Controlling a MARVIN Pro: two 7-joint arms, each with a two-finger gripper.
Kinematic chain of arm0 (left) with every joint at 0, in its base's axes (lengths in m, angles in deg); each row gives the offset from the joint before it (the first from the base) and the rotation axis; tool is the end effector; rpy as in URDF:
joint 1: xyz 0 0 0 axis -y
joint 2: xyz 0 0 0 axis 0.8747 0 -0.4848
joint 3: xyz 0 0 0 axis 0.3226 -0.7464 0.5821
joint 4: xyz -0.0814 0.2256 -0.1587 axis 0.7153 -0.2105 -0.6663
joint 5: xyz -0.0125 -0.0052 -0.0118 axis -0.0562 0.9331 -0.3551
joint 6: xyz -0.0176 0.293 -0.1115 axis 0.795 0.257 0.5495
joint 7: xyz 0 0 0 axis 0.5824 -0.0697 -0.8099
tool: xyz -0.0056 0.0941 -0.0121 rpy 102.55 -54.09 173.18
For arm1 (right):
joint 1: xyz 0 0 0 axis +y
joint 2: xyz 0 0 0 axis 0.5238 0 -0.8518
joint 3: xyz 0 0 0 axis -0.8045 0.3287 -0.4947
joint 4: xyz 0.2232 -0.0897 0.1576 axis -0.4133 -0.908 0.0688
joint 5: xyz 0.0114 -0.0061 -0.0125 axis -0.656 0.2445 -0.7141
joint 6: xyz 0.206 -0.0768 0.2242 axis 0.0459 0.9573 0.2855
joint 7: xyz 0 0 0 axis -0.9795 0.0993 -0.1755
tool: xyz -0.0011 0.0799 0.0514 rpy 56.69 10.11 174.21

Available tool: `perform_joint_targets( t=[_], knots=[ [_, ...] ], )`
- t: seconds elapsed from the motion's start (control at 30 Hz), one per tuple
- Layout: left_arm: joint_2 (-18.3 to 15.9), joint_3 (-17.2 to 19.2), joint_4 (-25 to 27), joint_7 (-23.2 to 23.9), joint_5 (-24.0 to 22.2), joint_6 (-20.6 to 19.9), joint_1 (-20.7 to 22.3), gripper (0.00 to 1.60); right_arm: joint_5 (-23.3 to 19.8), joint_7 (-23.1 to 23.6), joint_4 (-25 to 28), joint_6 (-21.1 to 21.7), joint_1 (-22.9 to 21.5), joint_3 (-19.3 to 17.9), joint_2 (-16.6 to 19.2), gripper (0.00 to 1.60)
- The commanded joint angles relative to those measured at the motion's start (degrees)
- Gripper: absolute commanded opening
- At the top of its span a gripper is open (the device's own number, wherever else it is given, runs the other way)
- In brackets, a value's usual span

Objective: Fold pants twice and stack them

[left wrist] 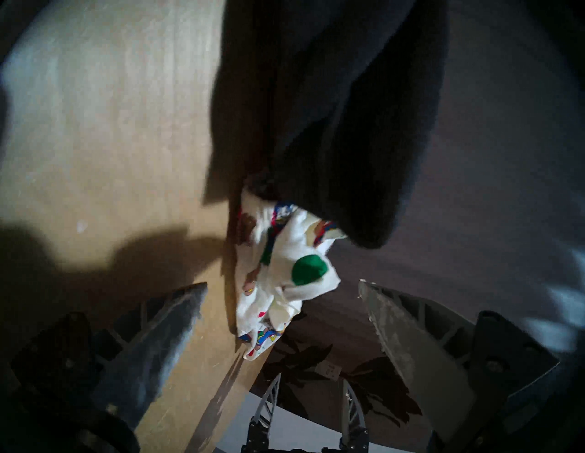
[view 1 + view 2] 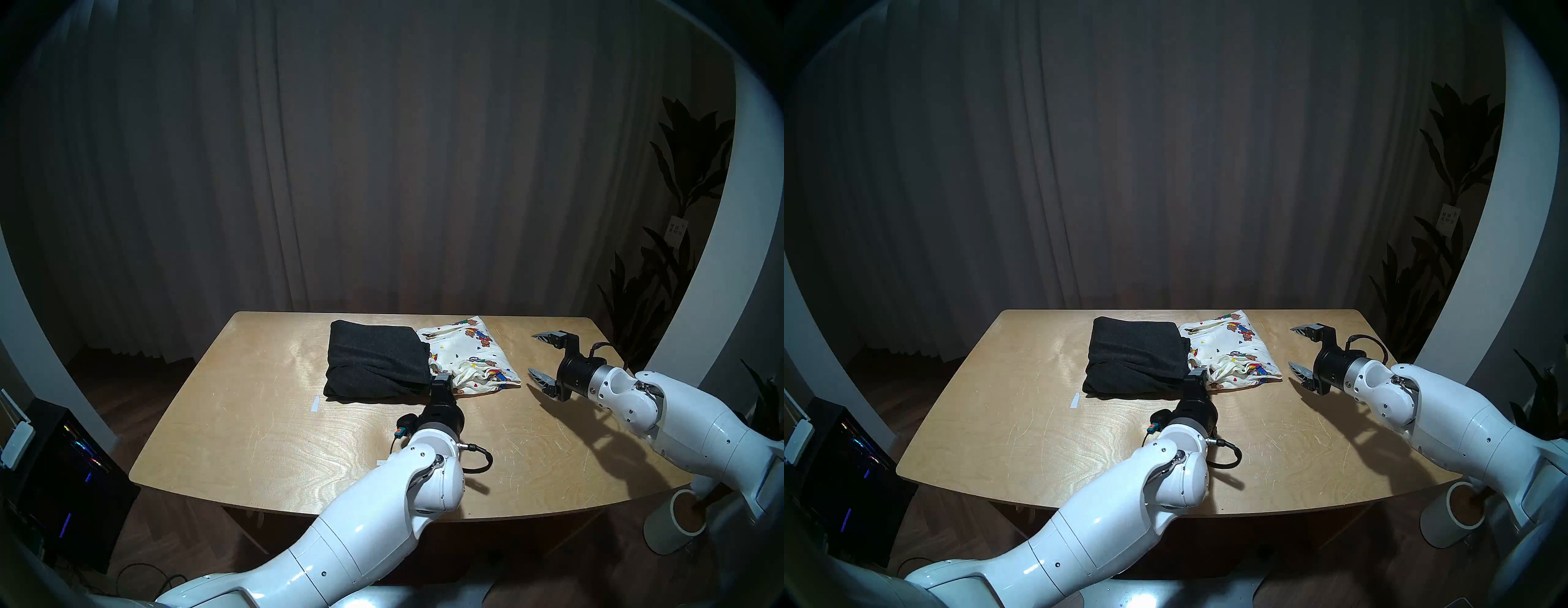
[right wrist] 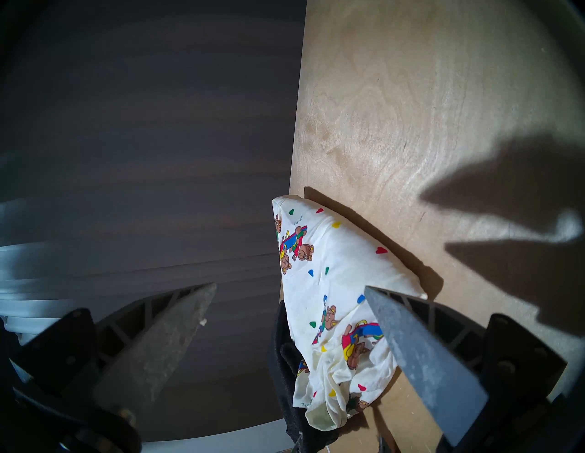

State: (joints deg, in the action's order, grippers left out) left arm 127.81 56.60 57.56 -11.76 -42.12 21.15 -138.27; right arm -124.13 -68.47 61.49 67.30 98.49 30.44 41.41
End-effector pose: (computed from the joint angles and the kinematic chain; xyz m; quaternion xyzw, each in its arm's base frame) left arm 0.3625 -0.2614 -0.3504 0.5941 0.5540 0.2637 0.5201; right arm 0.4358 -0.1714 -0.2975 -0.6698 0.4559 -0.2928 0.5077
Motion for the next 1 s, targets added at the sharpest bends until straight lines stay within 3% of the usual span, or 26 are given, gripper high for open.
perform_joint_targets(
  t=[0.0,0.3,0.53,0.97],
  knots=[
    [2.08,-6.60,-0.28,1.59,6.07,5.96,5.38,1.60,-1.02,0.91,3.44,-0.79,1.74,-0.28,1.67,1.60],
    [4.22,-14.10,-5.44,0.33,12.54,15.79,9.54,1.60,-2.67,0.79,4.85,-2.84,3.18,-0.36,2.06,1.60],
    [5.98,-17.83,-7.83,-0.97,11.06,22.63,11.90,1.60,-0.62,1.29,4.71,-5.47,3.15,0.17,1.23,1.60],
    [8.24,-15.04,-8.15,-2.91,8.06,22.91,12.39,1.60,4.03,0.81,4.47,-10.00,2.48,1.73,-1.35,1.60]
  ],
)
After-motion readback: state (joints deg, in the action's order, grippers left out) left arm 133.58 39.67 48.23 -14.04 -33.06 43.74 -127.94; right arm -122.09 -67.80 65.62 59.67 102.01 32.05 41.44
